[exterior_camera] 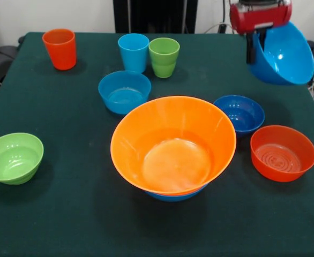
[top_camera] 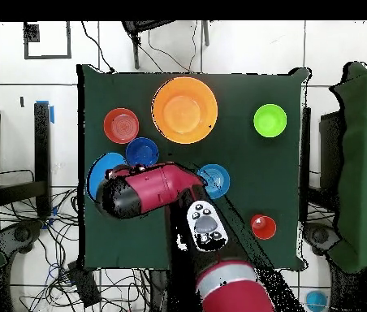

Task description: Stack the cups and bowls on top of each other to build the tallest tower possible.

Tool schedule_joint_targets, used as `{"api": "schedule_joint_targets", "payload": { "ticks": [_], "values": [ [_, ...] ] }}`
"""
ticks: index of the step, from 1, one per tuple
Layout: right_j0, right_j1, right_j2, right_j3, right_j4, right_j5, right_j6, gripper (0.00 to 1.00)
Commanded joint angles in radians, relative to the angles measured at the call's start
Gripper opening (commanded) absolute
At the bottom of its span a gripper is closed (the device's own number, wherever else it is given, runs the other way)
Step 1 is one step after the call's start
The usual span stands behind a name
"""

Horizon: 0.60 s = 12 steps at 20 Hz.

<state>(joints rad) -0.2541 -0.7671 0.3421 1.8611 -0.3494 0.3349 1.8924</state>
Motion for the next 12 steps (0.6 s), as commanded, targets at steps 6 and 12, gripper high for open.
{"api": "schedule_joint_targets", "payload": {
  "ticks": [6, 12],
  "values": [
    [-0.081, -0.218, 0.099, 0.058, 0.089, 0.332, -0.115, 0.0],
    [-0.173, -0.298, 0.187, 0.085, 0.168, 0.407, -0.174, 0.0]
  ]
}}
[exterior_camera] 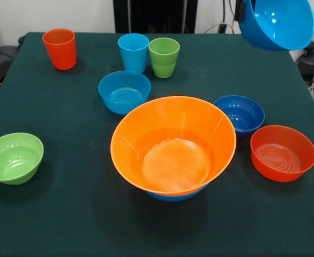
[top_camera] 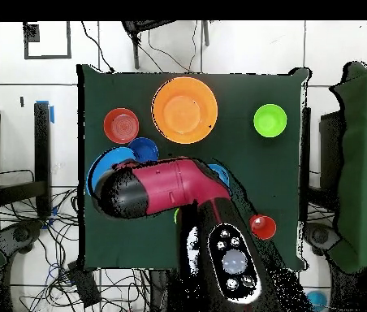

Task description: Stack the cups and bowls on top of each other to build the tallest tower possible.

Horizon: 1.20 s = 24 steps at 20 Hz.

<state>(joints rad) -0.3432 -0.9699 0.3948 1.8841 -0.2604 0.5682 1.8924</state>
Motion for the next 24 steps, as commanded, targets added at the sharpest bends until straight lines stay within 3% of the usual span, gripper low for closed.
{"api": "schedule_joint_targets", "payload": {
  "ticks": [1, 7, 13, 15, 20, 24],
  "values": [
    [-0.094, -0.107, 0.144, 0.065, 0.089, 0.183, -0.176, 0.0],
    [-0.17, -0.131, 0.208, 0.052, 0.096, 0.229, -0.237, 0.0],
    [-0.305, -0.116, 0.322, 0.043, 0.093, 0.25, -0.336, 0.0],
    [-0.335, -0.091, 0.341, 0.021, 0.057, 0.253, -0.346, 0.0],
    [-0.347, 0.004, 0.314, -0.026, -0.099, 0.162, -0.288, 0.0],
    [-0.368, 0.064, 0.314, -0.018, -0.175, 0.079, -0.265, 0.0]
  ]
}}
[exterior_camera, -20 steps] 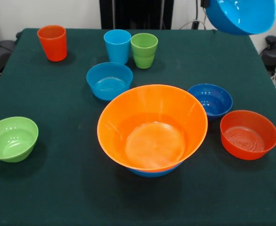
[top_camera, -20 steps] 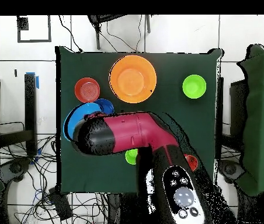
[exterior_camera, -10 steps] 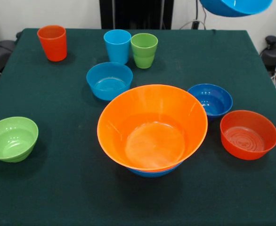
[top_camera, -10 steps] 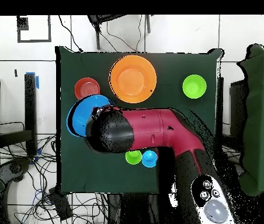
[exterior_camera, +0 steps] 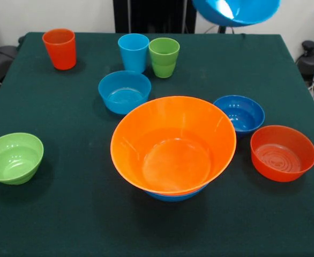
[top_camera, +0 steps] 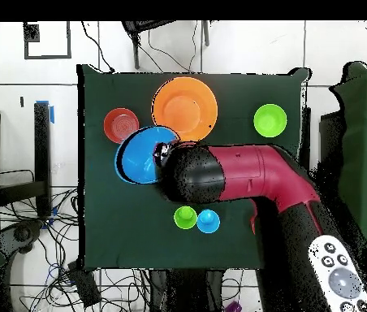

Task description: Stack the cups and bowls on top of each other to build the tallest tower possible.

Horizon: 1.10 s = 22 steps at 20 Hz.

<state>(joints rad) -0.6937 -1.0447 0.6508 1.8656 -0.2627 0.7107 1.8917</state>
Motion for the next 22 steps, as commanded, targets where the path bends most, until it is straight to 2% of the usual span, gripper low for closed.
{"api": "schedule_joint_targets", "payload": {
  "ticks": [1, 10, 16, 19, 22],
  "values": [
    [-0.024, 0.147, 0.063, 0.003, -0.188, -0.077, -0.261, 0.0],
    [-0.125, 0.328, 0.161, -0.002, -0.36, -0.211, -0.312, 0.0],
    [-0.167, 0.447, 0.237, -0.033, -0.441, -0.208, -0.375, 0.0],
    [-0.174, 0.487, 0.268, -0.048, -0.459, -0.198, -0.363, 0.0],
    [-0.176, 0.507, 0.319, -0.05, -0.426, -0.156, -0.345, 0.0]
  ]
}}
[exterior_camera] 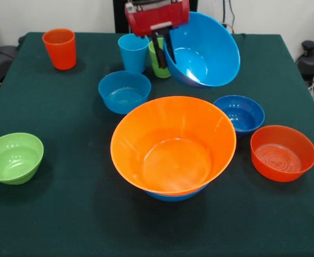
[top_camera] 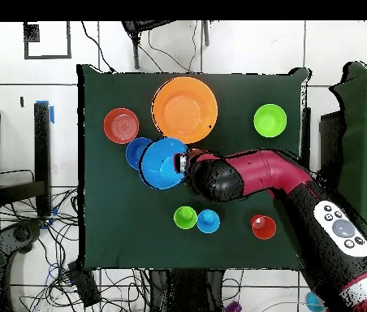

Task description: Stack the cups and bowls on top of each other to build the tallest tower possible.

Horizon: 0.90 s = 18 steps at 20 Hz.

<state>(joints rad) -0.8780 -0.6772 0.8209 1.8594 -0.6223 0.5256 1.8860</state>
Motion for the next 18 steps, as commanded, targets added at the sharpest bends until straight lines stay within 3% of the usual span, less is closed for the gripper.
{"api": "schedule_joint_targets", "payload": {
  "ticks": [1, 5, 12, 18],
  "values": [
    [0.001, 0.15, 0.165, -0.038, -0.051, 0.04, -0.333, 0.0],
    [-0.039, 0.245, 0.261, -0.043, -0.009, 0.095, -0.401, 0.0],
    [-0.121, 0.425, 0.354, -0.122, 0.024, 0.242, -0.63, 0.0],
    [-0.136, 0.453, 0.369, -0.133, 0.039, 0.277, -0.666, 0.0]
  ]
}}
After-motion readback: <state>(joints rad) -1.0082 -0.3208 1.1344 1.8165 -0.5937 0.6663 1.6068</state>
